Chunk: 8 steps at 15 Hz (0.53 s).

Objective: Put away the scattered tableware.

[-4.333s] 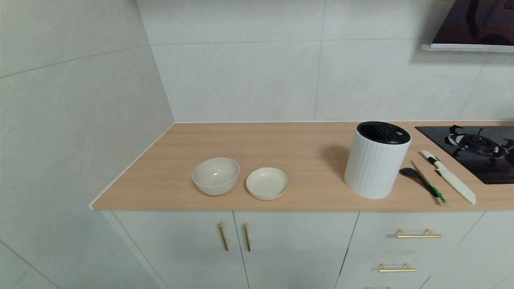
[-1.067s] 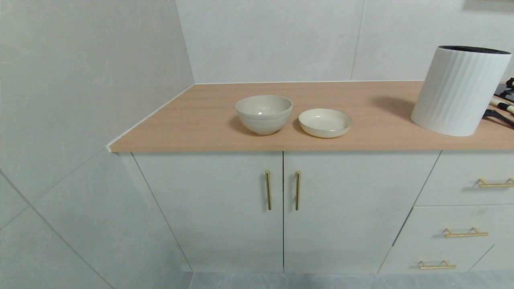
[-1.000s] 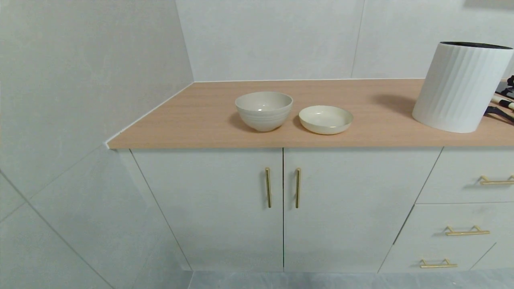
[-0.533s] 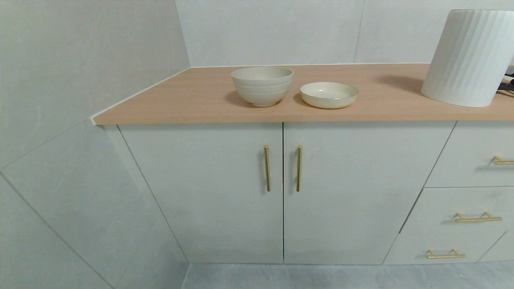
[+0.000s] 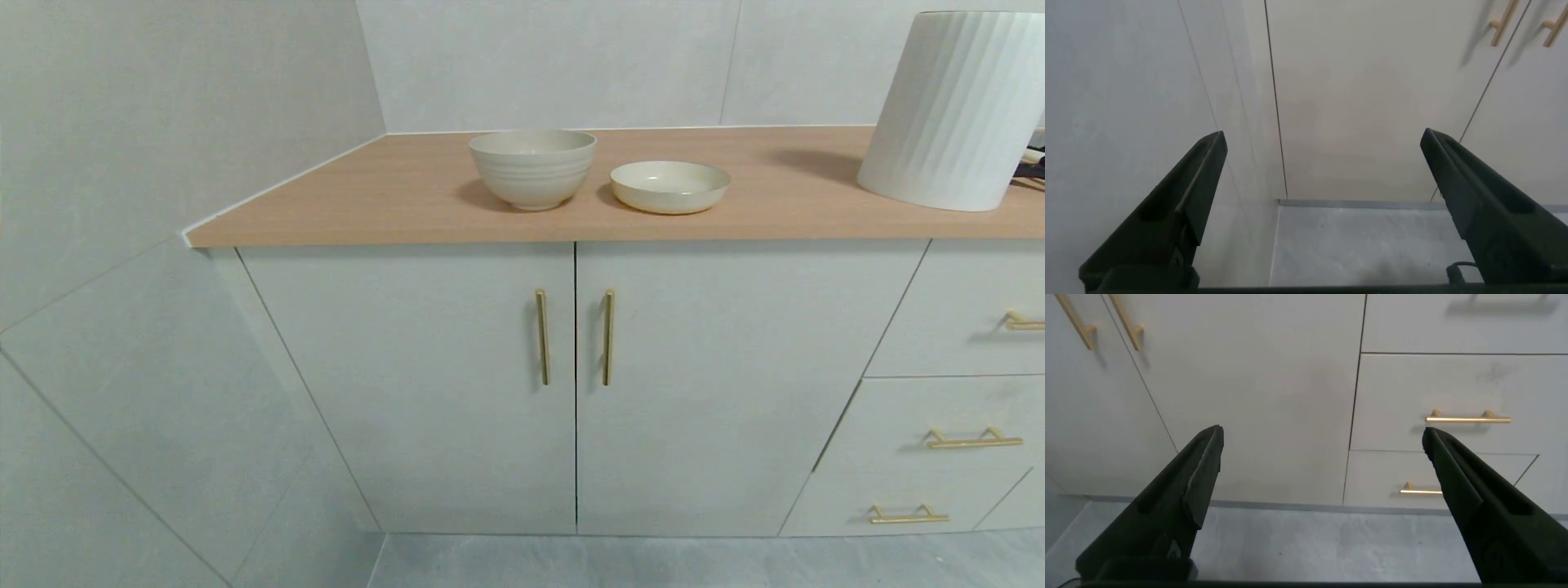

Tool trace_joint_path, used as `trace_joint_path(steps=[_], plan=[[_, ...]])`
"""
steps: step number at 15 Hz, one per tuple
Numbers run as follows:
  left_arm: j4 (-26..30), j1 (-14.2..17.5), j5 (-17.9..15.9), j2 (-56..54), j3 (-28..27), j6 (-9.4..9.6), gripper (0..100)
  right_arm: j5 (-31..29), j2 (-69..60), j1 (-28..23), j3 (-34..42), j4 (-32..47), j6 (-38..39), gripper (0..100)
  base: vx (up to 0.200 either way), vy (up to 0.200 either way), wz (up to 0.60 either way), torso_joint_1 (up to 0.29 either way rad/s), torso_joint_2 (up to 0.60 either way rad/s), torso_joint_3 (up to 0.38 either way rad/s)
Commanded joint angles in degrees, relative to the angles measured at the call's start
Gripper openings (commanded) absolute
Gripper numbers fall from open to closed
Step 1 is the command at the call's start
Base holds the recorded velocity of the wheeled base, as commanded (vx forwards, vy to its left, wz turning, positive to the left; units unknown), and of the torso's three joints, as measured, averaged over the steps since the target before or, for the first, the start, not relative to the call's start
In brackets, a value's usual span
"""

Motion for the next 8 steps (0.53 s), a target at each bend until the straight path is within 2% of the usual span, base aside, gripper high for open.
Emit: trace_joint_path(steps=[1,8], plan=[[-0.01,0.06,0.02,0.0,0.0,-0.01,100,0.03,0.07,0.02,0.0,-0.01,-0.06,100,0.0,0.2,0.0,0.002,0.0,0.007],[-0.01,-0.03,0.02,0.0,0.0,-0.01,100,-0.05,0.07,0.02,0.0,-0.01,-0.15,100,0.0,0.0,0.0,0.0,0.0,0.0]])
